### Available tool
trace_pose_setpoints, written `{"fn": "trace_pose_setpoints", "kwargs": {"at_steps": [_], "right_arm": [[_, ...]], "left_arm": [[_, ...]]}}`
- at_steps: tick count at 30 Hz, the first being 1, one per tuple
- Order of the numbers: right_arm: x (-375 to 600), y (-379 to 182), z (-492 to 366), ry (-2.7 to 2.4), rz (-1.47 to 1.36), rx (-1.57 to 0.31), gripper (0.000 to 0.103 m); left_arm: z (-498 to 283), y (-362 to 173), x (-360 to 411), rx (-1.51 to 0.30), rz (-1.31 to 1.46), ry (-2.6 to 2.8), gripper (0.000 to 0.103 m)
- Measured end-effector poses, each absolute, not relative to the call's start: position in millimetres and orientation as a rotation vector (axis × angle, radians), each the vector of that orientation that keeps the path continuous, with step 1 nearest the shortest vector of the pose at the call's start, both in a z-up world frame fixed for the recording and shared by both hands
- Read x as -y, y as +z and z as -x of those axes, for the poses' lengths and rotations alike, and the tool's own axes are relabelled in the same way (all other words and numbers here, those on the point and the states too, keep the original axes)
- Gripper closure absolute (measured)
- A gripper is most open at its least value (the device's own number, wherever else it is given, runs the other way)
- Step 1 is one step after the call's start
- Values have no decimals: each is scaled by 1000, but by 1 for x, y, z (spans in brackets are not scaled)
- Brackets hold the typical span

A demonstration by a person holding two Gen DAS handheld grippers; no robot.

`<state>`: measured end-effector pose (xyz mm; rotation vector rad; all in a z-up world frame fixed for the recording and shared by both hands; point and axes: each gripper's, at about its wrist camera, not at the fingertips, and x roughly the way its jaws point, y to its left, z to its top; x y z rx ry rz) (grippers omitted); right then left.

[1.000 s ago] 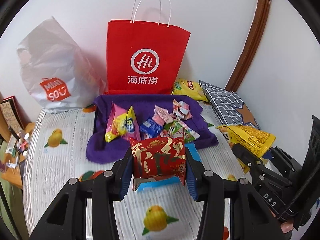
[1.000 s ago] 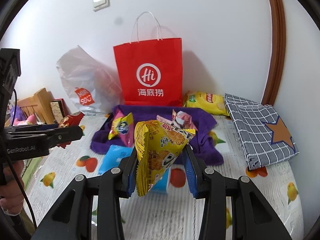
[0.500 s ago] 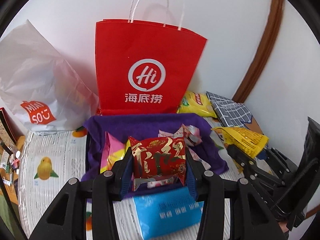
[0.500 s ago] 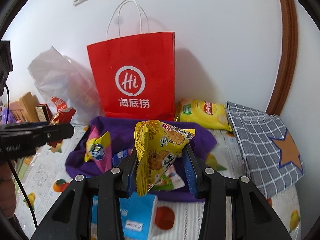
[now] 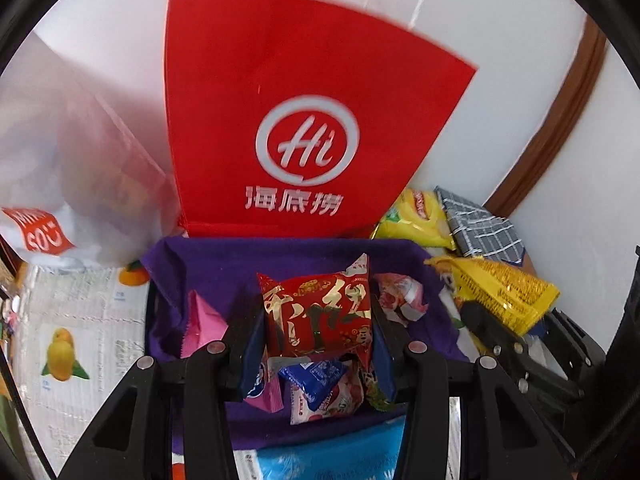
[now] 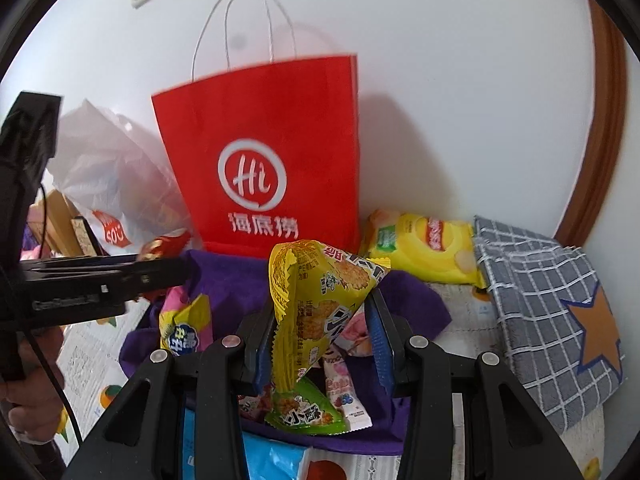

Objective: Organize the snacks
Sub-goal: 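Open the right tool to drop the yellow packet while the left tool releases the red packet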

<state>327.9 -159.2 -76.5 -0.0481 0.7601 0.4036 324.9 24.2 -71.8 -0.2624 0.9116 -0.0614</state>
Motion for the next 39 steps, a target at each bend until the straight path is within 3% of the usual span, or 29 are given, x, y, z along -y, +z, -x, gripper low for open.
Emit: {"fn": "trace_pose_setpoints", "kwargs": {"at_steps": [6, 32, 39], "right_arm": [[159, -105, -347, 461, -4, -902, 62], [159, -130, -363, 390, 62, -974, 61], [156, -135, -366, 395, 63, -990, 56]], "left_arm": [[-334, -103, -23, -980, 283, -61, 59], [-344, -123, -25, -1070, 306, -69, 58], [-347, -127, -27, -1091, 313, -71, 56]]}}
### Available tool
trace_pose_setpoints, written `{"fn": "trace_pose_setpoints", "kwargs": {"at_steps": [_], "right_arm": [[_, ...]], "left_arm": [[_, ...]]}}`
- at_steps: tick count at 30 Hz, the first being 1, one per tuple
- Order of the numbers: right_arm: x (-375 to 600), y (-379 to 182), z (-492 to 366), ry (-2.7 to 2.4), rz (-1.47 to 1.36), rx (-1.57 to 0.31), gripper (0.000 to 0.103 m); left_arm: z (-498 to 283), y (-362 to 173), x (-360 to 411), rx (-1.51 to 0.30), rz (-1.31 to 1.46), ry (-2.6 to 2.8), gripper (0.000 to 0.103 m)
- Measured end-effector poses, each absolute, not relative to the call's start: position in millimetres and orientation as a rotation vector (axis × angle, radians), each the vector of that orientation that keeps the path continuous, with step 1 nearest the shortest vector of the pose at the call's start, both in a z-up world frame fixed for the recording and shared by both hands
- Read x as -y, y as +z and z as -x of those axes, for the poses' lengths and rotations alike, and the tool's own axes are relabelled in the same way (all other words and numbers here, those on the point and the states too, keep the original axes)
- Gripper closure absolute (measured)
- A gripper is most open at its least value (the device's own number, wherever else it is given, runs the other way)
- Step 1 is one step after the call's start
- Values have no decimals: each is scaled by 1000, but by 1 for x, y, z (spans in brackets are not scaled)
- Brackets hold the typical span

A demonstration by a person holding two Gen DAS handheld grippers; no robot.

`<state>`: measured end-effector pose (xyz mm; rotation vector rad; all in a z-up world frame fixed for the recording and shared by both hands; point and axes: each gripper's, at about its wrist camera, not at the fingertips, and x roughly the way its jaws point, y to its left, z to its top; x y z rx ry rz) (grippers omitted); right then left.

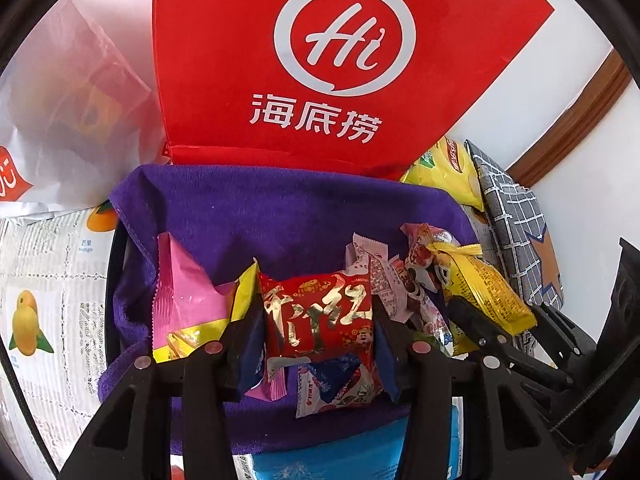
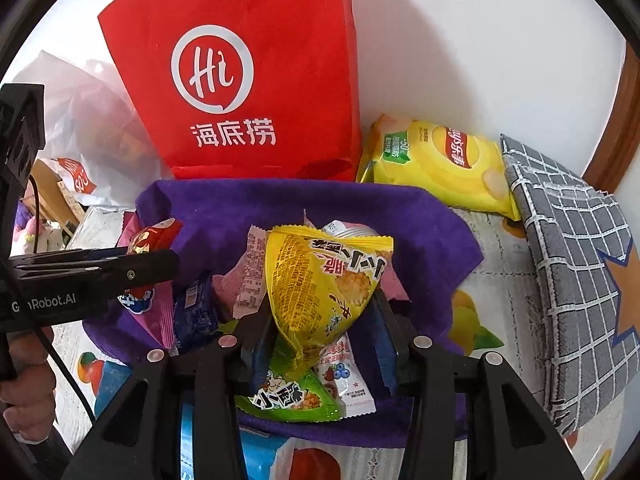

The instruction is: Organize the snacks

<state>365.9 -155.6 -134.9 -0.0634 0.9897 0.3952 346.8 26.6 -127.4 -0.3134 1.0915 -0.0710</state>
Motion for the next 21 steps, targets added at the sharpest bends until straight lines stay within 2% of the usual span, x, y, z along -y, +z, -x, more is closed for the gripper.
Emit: {"fn": "trace_pose_setpoints", "kwargs": {"at_steps": [7, 21], "right_arm": [[155, -128, -361, 390, 71, -964, 43], [157, -120, -348, 361, 37, -940, 41]], "left_arm": [[-348, -127, -25, -1106, 320, -80, 49], [-334, -100, -30, -1053, 294, -72, 34]]}}
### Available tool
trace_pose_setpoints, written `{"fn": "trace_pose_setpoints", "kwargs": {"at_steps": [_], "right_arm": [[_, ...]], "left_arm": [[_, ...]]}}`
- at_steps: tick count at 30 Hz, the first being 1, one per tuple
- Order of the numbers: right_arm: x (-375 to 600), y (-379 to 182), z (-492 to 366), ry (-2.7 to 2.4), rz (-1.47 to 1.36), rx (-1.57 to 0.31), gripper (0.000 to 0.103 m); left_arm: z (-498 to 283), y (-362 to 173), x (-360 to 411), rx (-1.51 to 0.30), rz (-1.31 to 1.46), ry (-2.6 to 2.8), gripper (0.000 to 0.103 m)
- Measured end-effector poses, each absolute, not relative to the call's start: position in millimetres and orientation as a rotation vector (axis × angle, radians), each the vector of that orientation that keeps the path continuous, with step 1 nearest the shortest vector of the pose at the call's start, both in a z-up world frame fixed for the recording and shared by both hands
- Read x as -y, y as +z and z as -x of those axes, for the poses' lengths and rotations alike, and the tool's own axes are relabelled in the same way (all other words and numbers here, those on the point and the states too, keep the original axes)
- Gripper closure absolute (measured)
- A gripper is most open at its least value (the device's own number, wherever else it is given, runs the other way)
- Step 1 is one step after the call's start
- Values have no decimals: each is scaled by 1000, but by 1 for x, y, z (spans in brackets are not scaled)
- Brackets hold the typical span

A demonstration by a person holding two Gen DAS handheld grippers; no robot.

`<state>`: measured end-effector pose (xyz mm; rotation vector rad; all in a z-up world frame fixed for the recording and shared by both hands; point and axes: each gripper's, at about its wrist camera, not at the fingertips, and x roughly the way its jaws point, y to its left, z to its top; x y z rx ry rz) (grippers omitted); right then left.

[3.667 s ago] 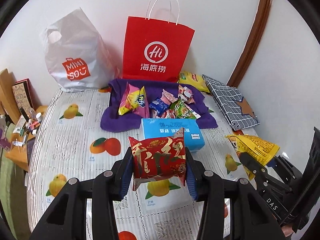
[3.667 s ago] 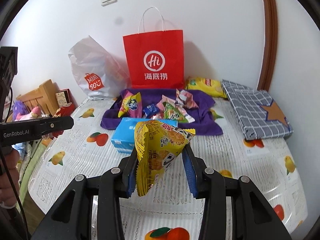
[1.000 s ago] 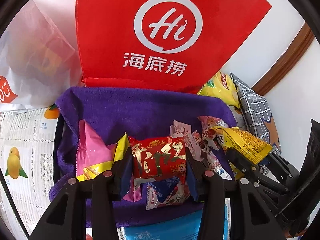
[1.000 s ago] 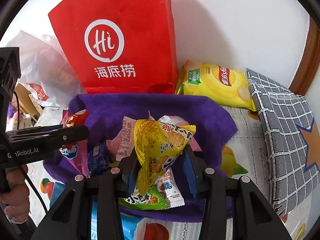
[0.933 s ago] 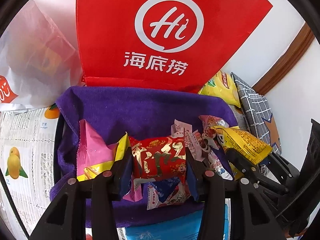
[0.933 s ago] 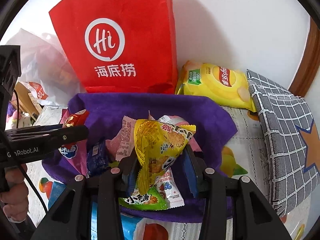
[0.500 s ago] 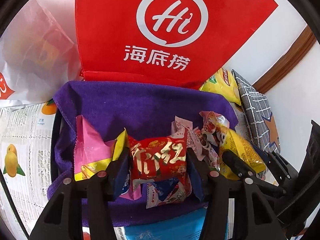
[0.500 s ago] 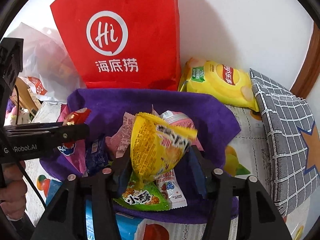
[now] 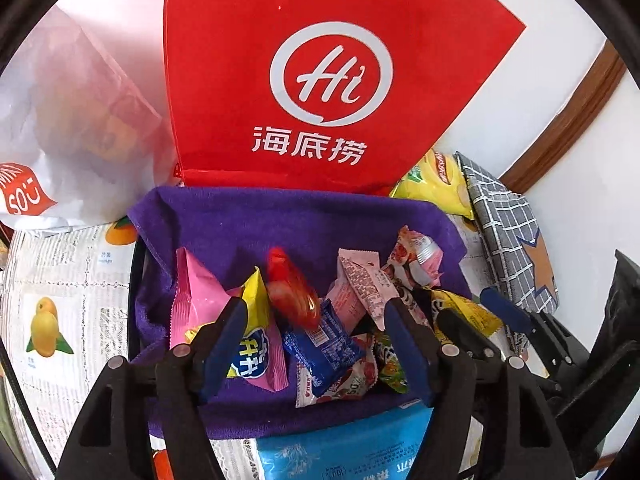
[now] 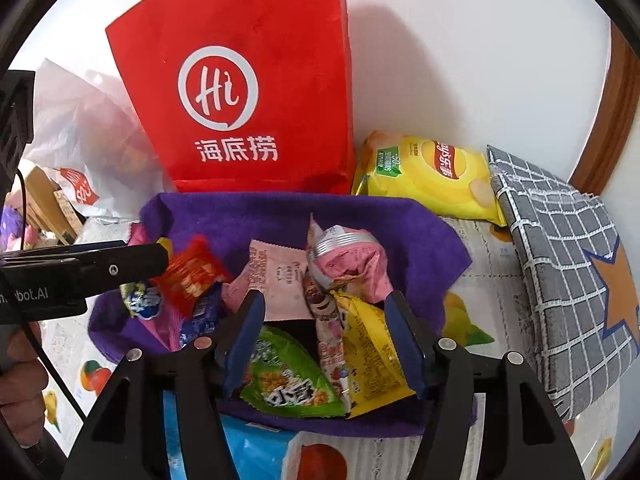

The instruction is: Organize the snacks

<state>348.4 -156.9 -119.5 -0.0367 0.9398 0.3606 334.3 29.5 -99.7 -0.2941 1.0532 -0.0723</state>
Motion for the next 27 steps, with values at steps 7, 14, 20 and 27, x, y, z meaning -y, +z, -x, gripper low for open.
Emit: {"fn": "trace_pose_setpoints", "kwargs": {"at_steps": [7, 14, 20, 27], "right_arm": [[156, -105, -335, 354, 18, -926, 41], [164, -72, -305, 301, -11, -886, 40], [175, -33, -259, 245, 36, -818, 31], [187, 5, -199, 237, 42, -765, 27]], "left_arm": [[-326, -85, -30, -1032, 295, -96, 32], [-300, -47, -26, -954, 255, -104, 21], [-258, -21, -8, -917, 163, -84, 15], [-193, 0, -2, -900, 163, -62, 14]]}}
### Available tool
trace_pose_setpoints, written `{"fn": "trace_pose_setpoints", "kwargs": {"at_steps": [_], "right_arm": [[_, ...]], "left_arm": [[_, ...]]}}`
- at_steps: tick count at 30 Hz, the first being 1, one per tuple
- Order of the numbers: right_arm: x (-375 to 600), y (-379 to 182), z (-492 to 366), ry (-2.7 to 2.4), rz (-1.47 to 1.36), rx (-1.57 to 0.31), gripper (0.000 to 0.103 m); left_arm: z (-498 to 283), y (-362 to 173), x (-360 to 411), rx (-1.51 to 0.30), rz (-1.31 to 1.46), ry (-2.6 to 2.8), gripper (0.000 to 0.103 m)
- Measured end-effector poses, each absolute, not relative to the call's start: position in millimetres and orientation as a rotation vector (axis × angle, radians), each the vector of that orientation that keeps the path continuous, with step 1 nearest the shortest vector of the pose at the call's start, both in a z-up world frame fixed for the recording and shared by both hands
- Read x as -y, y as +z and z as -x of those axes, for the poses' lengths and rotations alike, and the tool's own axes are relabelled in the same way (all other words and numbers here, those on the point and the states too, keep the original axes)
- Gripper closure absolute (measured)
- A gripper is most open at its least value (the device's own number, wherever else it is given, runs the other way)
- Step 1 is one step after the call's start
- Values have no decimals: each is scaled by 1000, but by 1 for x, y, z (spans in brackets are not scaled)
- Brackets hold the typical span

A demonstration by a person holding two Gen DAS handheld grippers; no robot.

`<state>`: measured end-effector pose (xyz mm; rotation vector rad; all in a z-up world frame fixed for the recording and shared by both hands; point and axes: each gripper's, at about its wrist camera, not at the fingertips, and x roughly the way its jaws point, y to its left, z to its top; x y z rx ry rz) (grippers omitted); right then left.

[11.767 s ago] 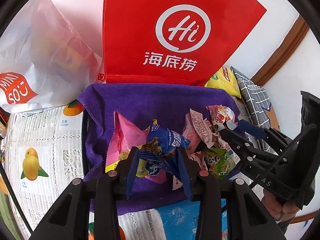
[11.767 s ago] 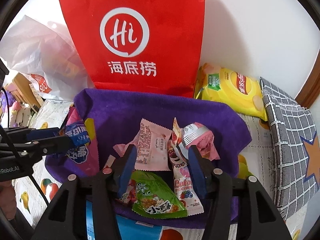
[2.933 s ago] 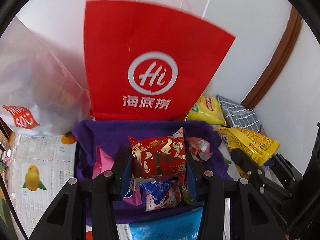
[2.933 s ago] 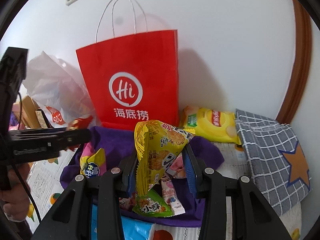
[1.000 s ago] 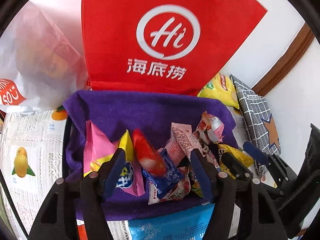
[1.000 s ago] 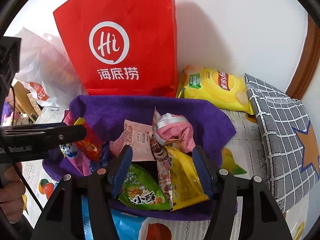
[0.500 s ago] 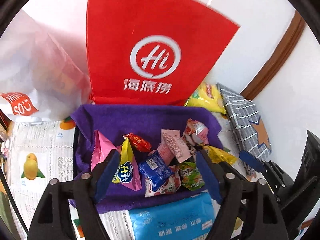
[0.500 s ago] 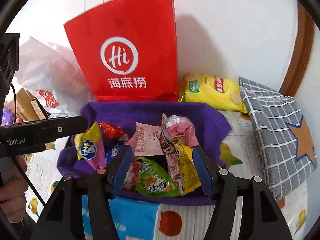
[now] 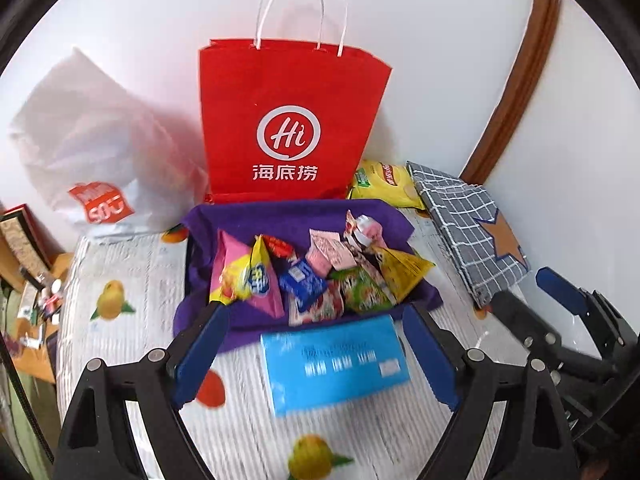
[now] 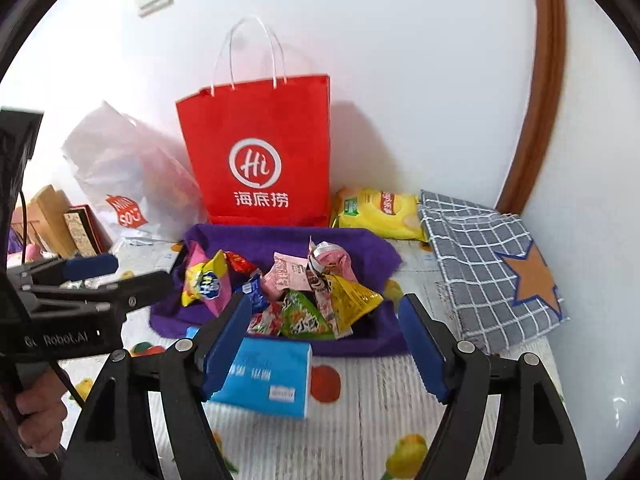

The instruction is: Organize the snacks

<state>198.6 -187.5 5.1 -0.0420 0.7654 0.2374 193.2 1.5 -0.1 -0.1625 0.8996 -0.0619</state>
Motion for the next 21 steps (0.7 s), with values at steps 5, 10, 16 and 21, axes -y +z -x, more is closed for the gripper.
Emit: {"fn": "trace_pose_setpoints", "kwargs": {"at_steps": [5, 10, 16, 21], "right_arm": [[208, 20, -163, 227, 7, -757, 27], [224, 21, -136, 233, -11, -777, 27], [240, 24, -96, 178, 29, -739, 9], [252, 25, -71, 181, 17, -714, 0]], "left_arm": [[-150, 20, -1, -853, 164, -38, 11], [-108, 35, 6, -803, 125, -10, 7], [-70, 41, 22, -776, 103, 12, 7], [-48, 38, 38, -773, 85, 17, 7]]}}
